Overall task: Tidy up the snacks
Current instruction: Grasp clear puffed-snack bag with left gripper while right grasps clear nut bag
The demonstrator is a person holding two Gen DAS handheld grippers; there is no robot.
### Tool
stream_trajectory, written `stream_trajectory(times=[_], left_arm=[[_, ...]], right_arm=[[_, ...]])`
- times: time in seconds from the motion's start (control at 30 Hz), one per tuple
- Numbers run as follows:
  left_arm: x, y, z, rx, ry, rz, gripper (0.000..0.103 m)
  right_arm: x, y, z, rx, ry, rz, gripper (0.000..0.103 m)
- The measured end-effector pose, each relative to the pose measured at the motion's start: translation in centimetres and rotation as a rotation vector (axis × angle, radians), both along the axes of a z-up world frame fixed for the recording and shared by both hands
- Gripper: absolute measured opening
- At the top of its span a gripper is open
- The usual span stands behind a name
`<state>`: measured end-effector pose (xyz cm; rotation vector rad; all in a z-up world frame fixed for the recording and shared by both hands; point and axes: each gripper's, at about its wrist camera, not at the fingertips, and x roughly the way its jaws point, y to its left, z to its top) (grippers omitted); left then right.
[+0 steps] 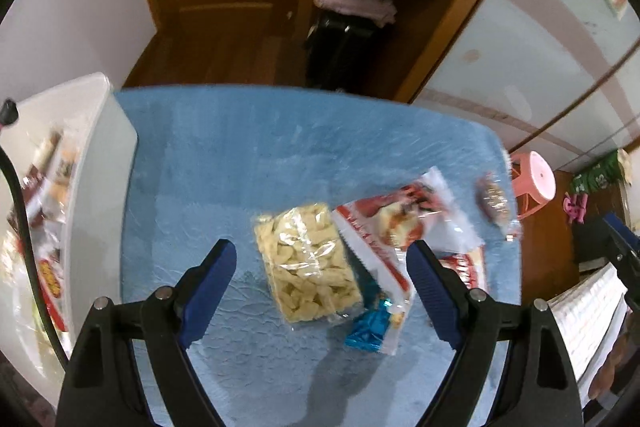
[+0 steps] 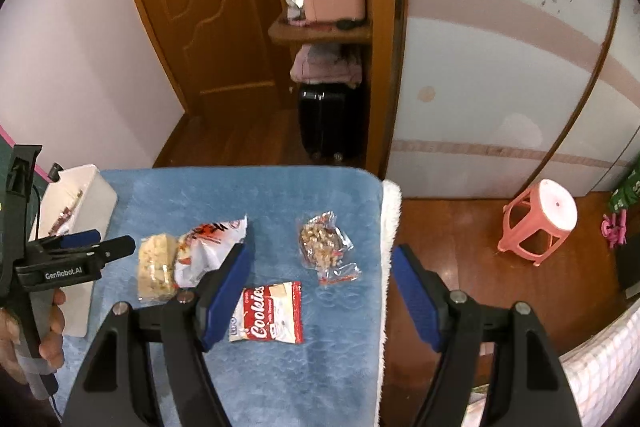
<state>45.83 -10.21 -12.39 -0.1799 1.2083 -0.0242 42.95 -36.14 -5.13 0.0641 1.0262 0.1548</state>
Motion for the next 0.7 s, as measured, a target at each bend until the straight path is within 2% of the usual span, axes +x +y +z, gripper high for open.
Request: stream_trajectory(times=[0.37,0.7], left_arm=[[1.2,1.0,-5.7,-0.042,0.095,0.071,0.086],[2.0,1.6,-8.7,-0.035,0.13,0.119,0.086]], right_arm=[[3.6,0.9,-7.3,0.022,0.101,-0.02,0.074],[5.1,1.6,-9.7,-0.004,0.128,-0.003,0.074]])
